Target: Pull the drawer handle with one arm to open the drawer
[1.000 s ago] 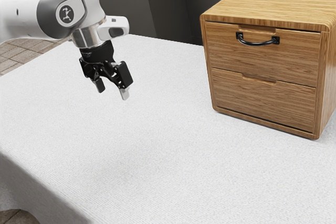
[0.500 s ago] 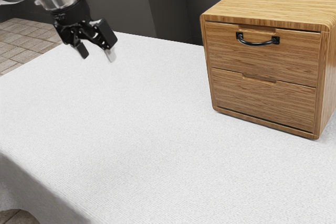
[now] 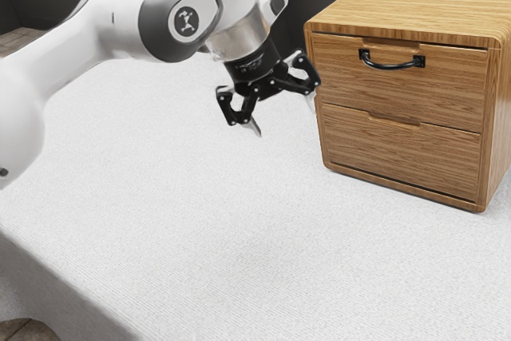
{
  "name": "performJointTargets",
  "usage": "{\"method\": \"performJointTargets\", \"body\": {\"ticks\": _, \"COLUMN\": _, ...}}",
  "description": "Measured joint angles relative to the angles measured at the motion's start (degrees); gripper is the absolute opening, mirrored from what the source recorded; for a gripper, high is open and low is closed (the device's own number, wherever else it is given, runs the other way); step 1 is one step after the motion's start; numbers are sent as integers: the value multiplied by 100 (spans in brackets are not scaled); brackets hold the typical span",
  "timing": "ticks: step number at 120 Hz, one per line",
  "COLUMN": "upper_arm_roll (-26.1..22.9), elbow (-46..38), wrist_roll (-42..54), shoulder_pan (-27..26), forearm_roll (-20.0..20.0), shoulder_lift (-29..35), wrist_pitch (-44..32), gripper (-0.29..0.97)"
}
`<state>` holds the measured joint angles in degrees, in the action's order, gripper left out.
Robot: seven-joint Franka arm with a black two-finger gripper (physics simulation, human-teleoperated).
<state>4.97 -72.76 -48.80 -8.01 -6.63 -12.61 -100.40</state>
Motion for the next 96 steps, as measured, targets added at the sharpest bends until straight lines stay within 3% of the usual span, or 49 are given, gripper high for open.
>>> {"method": "performJointTargets", "body": {"ticks": 42, "upper_arm_roll": 37, "elbow": 28, "wrist_roll": -2275, "shoulder_pan": -252, "forearm_roll": 9, "shoulder_lift": -48, "wrist_pitch": -686, "gripper": 68}}
{"method": "performJointTargets", "body": {"ticks": 96, "upper_arm_roll": 33, "elbow": 24, "wrist_roll": -4382, "shoulder_pan": -731, "forearm_roll": 644, "shoulder_lift": -240, "wrist_pitch": -1843, "gripper": 68}}
